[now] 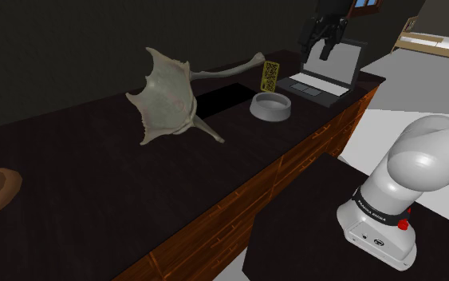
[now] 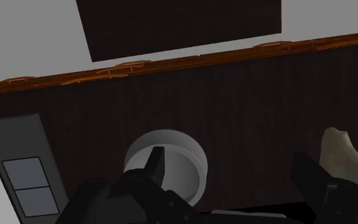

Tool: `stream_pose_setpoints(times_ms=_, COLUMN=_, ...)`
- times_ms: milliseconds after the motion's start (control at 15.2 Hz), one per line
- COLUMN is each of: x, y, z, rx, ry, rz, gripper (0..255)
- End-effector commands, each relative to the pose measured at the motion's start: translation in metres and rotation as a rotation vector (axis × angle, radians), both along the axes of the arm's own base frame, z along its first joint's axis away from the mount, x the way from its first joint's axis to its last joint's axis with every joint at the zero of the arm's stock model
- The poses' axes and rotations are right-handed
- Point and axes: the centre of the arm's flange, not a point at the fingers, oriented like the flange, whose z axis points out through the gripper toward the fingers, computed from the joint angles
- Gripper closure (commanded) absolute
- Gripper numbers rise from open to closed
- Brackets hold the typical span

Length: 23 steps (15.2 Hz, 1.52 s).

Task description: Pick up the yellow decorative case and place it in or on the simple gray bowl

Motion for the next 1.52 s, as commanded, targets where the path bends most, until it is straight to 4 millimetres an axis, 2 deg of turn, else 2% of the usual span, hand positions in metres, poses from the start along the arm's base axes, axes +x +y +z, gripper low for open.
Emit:
stream_pose_setpoints(times_ms=0, x=0.000, y=0.000, z=0.000, rx=0.000, ry=0.000, rz=0.000, gripper=0)
stream_pose_setpoints(times_ms=726, x=0.103, y=-0.084, z=-0.045, rx=-0.013, ry=-0.023, rz=-0.082, gripper=0)
stream_pose_setpoints(times_ms=1452, x=0.199, y=-0.177, z=-0.087, rx=-0.026, ry=-0.045, rz=-0.163, gripper=0)
